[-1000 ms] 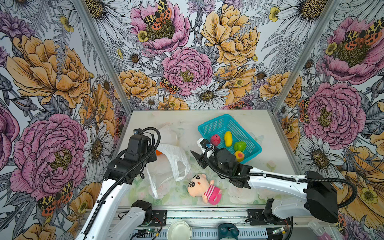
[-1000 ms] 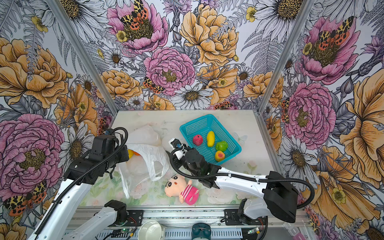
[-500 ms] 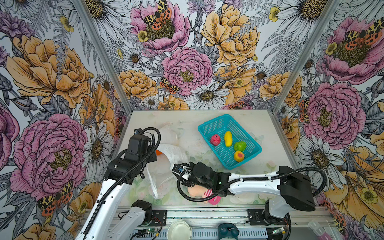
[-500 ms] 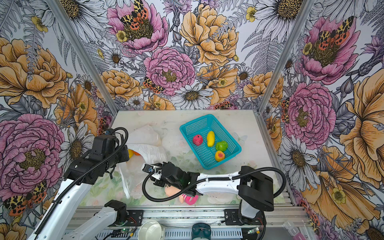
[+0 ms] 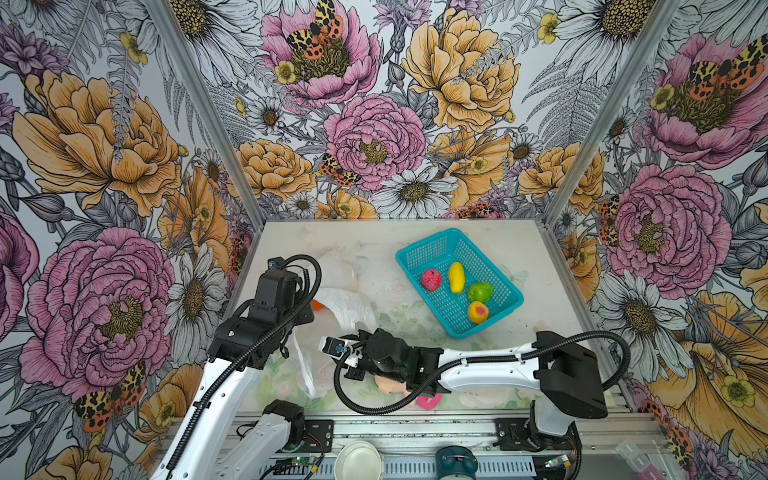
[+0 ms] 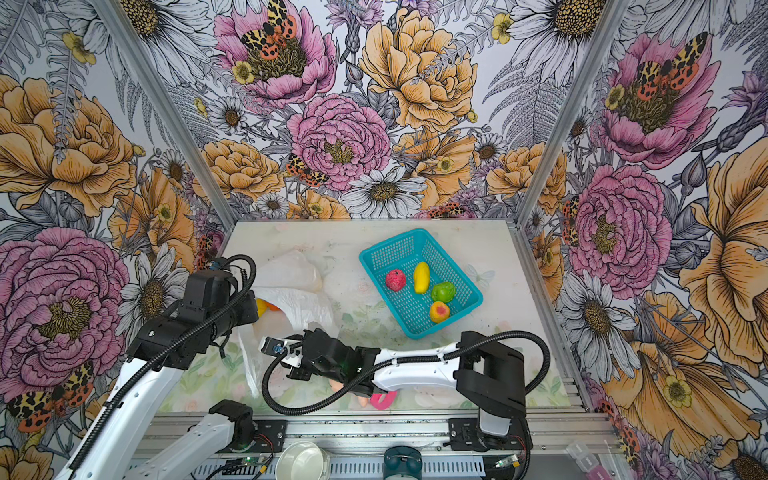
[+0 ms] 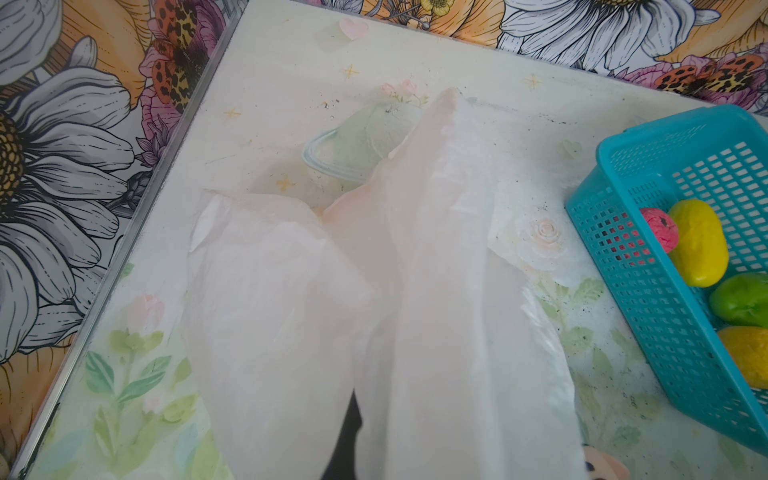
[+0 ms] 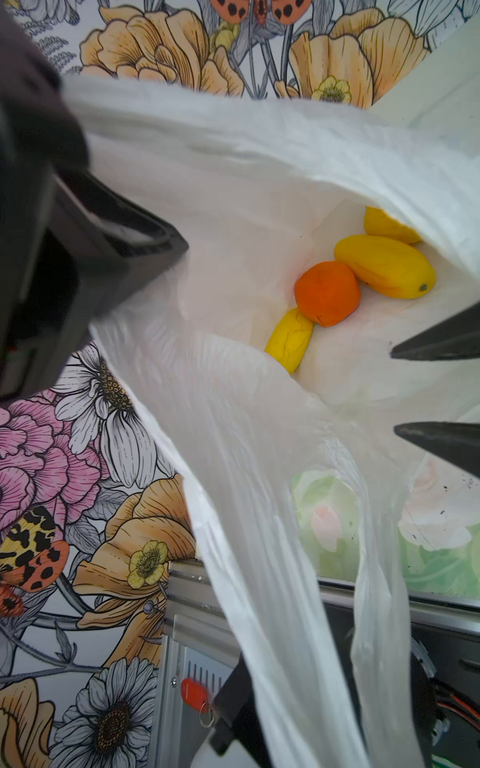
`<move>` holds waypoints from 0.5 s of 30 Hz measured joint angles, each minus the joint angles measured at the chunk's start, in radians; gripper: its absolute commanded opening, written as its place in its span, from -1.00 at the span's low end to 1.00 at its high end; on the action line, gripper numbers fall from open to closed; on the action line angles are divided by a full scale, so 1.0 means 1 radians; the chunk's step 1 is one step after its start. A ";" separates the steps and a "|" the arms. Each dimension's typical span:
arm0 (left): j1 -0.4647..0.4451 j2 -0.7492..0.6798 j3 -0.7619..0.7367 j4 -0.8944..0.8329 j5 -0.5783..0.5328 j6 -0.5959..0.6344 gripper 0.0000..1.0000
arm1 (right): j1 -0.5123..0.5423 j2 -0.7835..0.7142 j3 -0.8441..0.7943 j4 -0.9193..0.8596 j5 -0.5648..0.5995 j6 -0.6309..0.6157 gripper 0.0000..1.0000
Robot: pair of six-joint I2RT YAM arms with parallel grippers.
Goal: Untie the knot of the plastic bag and take out the fruit
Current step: 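Move the right gripper back over the doll into the bag opening, then lower the right gripper onto the orange fruit in the bag and grasp it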
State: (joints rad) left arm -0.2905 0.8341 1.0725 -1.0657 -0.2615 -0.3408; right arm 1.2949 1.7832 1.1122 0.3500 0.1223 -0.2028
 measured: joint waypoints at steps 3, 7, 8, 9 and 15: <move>-0.006 -0.008 0.000 0.000 0.000 0.000 -1.00 | -0.033 0.102 0.055 -0.002 0.000 0.017 -0.45; -0.007 -0.012 0.000 0.000 0.000 0.000 -1.00 | -0.067 0.232 0.136 -0.010 0.032 0.045 -0.40; -0.007 -0.013 0.000 0.000 0.000 0.000 -1.00 | -0.072 0.257 0.155 -0.013 0.045 0.052 -0.38; -0.007 -0.013 0.000 0.000 0.000 0.000 -1.00 | -0.077 0.287 0.182 -0.017 0.064 0.061 -0.35; -0.007 -0.016 0.000 0.000 0.000 0.000 -1.00 | -0.079 0.448 0.374 -0.048 0.145 0.129 -0.14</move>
State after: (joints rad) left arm -0.2974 0.8177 1.0721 -1.0657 -0.2611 -0.3408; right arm 1.2160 2.2311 1.4860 0.3016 0.2672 -0.0742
